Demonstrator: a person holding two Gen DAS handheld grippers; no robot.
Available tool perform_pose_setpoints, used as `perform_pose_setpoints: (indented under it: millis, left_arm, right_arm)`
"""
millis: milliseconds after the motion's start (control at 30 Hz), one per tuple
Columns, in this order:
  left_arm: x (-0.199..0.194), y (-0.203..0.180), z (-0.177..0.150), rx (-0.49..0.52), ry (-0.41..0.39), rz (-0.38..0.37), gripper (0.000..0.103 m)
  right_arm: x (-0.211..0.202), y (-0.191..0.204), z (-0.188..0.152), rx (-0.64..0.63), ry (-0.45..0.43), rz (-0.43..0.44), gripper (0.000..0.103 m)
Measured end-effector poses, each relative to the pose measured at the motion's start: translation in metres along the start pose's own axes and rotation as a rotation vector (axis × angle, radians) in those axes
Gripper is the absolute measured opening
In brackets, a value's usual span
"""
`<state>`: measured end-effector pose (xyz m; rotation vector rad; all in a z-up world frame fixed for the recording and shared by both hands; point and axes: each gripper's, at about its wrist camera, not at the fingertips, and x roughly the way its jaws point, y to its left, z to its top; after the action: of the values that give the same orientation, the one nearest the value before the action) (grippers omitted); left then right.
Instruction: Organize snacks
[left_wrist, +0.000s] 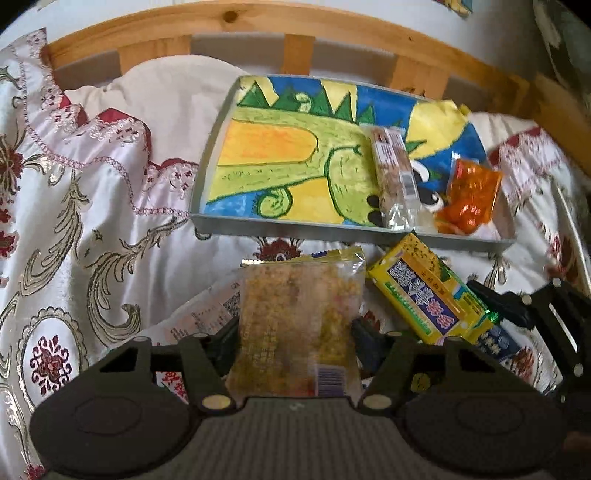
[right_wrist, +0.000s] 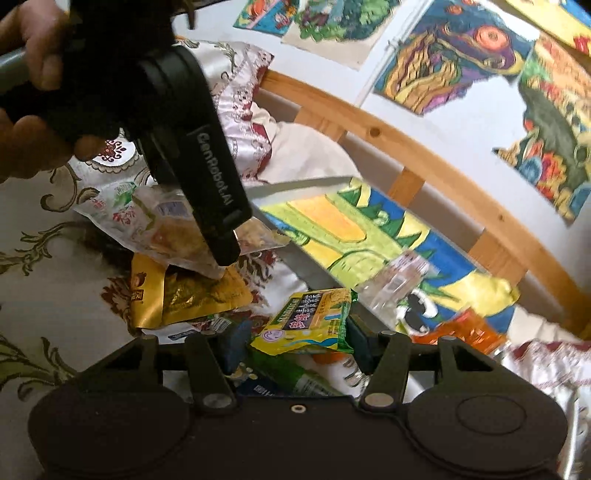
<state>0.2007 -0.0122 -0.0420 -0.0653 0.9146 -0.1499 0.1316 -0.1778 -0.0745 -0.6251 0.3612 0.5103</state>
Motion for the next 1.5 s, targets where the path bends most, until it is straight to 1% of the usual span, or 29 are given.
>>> perform_pose_setpoints:
  millis: [233, 333, 467, 633, 733, 800, 933, 1133, 1333, 1500]
  left_arm:
    - [-0.004, -0.012, 0.02, -0.007, -0.079, 0.009, 0.067]
    - [0.001, -0.019, 0.034, -0.01, -0.117, 0.014, 0.067]
    - [0.015, -0.029, 0.055, -0.033, -0.164, 0.029, 0.067]
    - [0.042, -0.044, 0.083, -0.073, -0.206, 0.061, 0.067]
    - [0.063, -0.052, 0.095, -0.095, -0.211, 0.096, 0.067]
    - [0.075, -0.055, 0.096, -0.117, -0.208, 0.115, 0.067]
    - [0.094, -0.06, 0.1, -0.113, -0.204, 0.149, 0.067]
    - [0.105, -0.063, 0.096, -0.093, -0.2, 0.159, 0.067]
    - [0.114, -0.064, 0.093, -0.114, -0.175, 0.155, 0.067]
    - [0.114, -0.063, 0.091, -0.122, -0.175, 0.161, 0.07]
  right_arm:
    - [-0.004, -0.007, 0.002, -0.079, -0.053, -0.072, 0.058]
    - [-0.002, -0.018, 0.004, -0.078, -0.081, -0.116, 0.058]
    - [0.006, -0.036, 0.008, -0.036, -0.09, -0.145, 0.058]
    - [0.02, -0.049, 0.007, -0.068, -0.115, -0.199, 0.058]
    - [0.028, -0.063, 0.005, -0.047, -0.112, -0.229, 0.058]
    - [0.038, -0.074, 0.002, -0.013, -0.091, -0.24, 0.058]
    - [0.052, -0.09, -0.004, 0.027, -0.061, -0.257, 0.058]
    - [0.067, -0.101, -0.009, 0.073, -0.032, -0.255, 0.058]
    - [0.07, -0.102, -0.01, 0.082, -0.022, -0.251, 0.059]
    - [0.072, -0.102, -0.013, 0.083, -0.008, -0.247, 0.061]
